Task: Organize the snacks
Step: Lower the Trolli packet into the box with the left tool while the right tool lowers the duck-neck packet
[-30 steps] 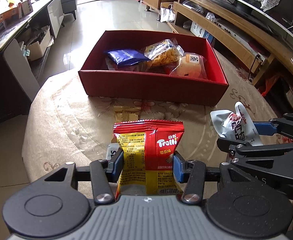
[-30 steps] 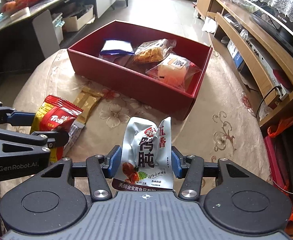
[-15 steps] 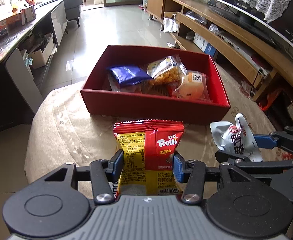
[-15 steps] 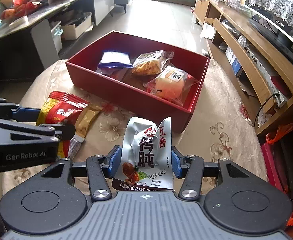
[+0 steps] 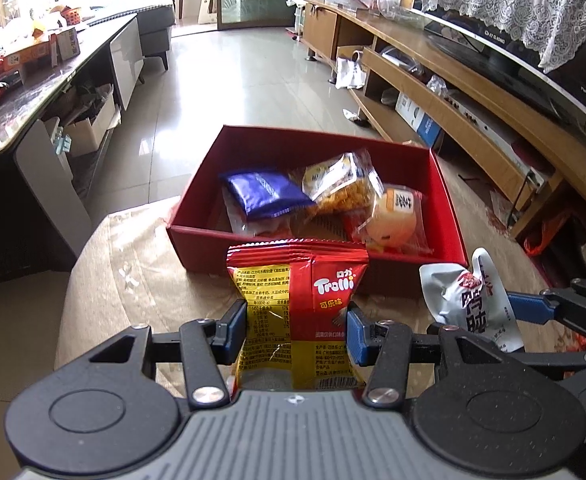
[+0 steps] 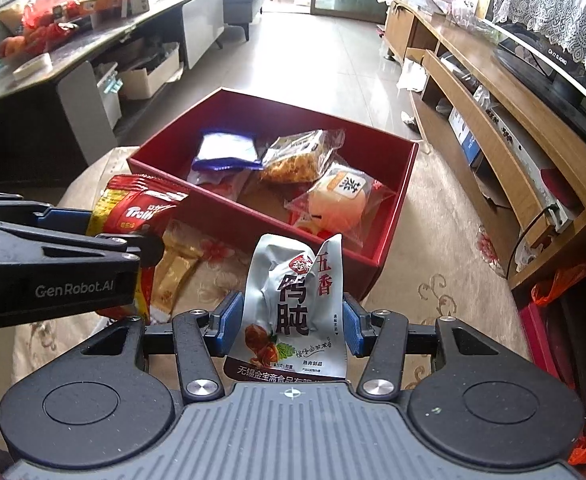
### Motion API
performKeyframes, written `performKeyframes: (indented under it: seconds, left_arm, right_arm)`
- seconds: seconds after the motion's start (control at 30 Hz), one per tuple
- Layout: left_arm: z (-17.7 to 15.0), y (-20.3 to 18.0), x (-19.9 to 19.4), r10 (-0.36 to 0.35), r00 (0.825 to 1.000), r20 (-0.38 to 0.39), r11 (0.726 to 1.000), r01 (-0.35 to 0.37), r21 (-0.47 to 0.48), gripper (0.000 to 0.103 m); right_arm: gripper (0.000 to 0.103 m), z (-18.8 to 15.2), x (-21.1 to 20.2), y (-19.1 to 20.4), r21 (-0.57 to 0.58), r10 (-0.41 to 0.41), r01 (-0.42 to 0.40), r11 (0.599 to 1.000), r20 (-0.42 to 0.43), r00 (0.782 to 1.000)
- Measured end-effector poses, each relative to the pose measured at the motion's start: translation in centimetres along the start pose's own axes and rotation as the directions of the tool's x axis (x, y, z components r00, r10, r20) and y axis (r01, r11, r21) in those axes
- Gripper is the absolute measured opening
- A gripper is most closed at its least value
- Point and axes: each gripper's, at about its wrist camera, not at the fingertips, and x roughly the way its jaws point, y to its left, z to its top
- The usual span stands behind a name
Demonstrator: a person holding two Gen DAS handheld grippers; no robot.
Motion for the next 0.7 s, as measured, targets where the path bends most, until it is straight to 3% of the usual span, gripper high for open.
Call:
performKeyframes:
  seconds: [0.7]
  left_arm:
    - [3.9,-0.6,1.6,0.003,0.999,0.041,1.000,-0.003,-0.023,0.046]
  right_arm:
    - [0.059,3.7,0.9,-1.6,0.052,0.007,-0.010,0.999,0.041,0.999]
